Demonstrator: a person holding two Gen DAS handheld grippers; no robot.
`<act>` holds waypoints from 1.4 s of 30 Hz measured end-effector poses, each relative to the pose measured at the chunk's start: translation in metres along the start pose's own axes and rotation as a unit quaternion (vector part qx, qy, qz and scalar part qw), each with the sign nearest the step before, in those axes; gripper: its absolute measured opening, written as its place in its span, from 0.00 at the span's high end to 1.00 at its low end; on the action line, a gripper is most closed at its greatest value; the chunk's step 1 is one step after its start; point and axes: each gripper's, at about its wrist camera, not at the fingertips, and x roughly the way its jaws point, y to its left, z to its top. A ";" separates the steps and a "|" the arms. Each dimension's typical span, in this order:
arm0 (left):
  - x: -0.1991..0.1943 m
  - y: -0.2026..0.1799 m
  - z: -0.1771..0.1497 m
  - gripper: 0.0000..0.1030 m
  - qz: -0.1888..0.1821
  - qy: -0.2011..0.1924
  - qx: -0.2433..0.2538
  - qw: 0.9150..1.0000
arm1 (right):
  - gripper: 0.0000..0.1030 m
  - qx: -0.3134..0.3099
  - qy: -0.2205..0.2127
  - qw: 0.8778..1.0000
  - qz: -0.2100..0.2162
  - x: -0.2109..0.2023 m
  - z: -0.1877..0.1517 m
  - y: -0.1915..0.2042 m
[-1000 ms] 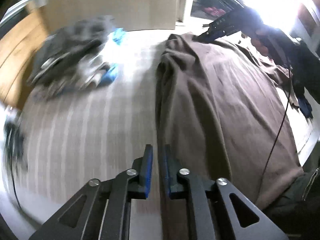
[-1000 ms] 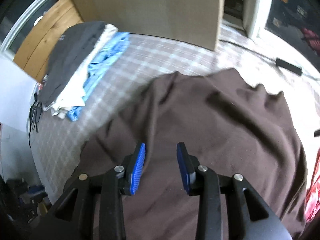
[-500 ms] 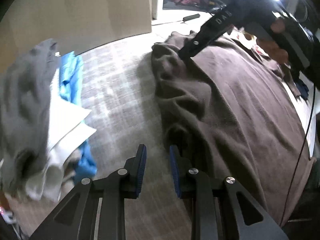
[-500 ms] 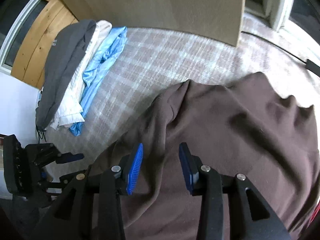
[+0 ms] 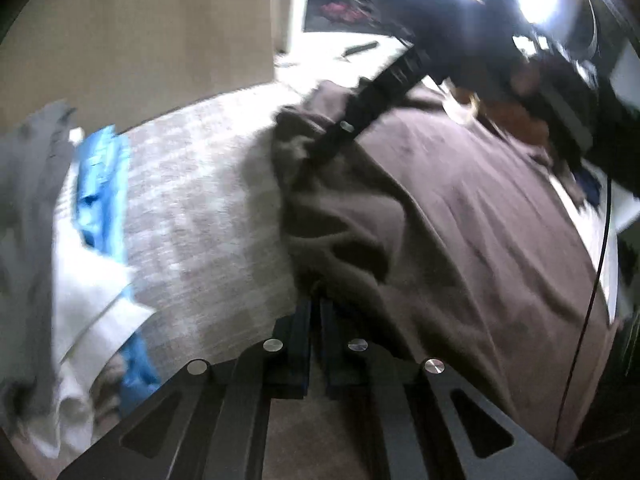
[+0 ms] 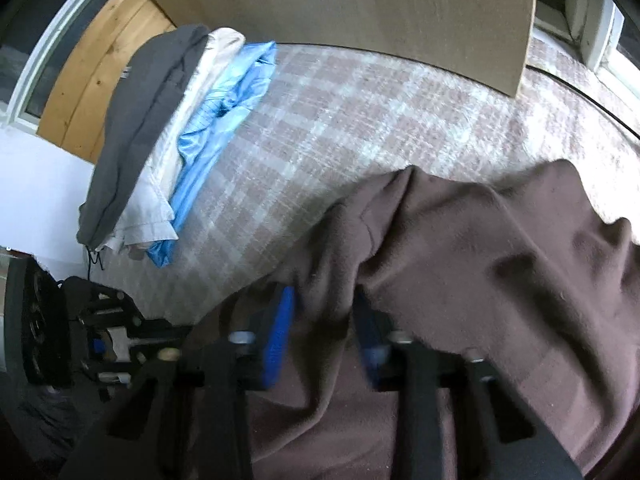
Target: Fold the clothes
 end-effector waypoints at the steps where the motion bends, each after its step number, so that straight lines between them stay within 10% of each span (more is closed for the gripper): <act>1: -0.005 0.011 -0.002 0.97 -0.002 -0.007 -0.037 0.999 | 0.94 -0.003 -0.007 1.000 0.001 -0.002 0.000 0.001; 5: 0.006 0.047 -0.016 0.97 -0.008 -0.006 -0.151 0.988 | 0.94 0.006 -0.043 0.999 -0.005 -0.009 -0.001 -0.010; 11: 0.005 0.028 -0.013 0.96 0.075 -0.002 -0.078 0.994 | 0.70 0.015 -0.041 0.999 -0.007 -0.017 0.007 -0.018; 13: -0.003 0.035 -0.013 0.93 0.094 0.005 -0.084 0.992 | 0.71 0.029 -0.078 0.997 -0.003 -0.036 0.009 -0.029; 15: -0.022 0.048 -0.015 0.94 0.115 -0.004 -0.102 0.988 | 0.96 0.024 -0.089 0.995 -0.036 -0.047 0.013 -0.035; 24: -0.023 -0.006 0.037 0.91 0.025 -0.024 -0.033 0.999 | 1.00 -0.061 -0.025 0.996 -0.066 0.012 0.030 -0.019; 30: 0.027 0.015 0.029 0.91 0.056 0.021 -0.067 0.996 | 0.95 -0.032 -0.070 0.994 -0.076 -0.015 0.042 -0.030; 36: -0.032 0.034 0.020 0.92 0.083 -0.015 -0.095 0.992 | 0.94 -0.112 -0.035 0.992 -0.038 -0.020 0.008 0.019; 42: -0.147 0.031 -0.040 0.91 0.117 -0.057 -0.133 0.983 | 0.92 -0.109 -0.006 0.987 -0.116 0.000 0.007 0.011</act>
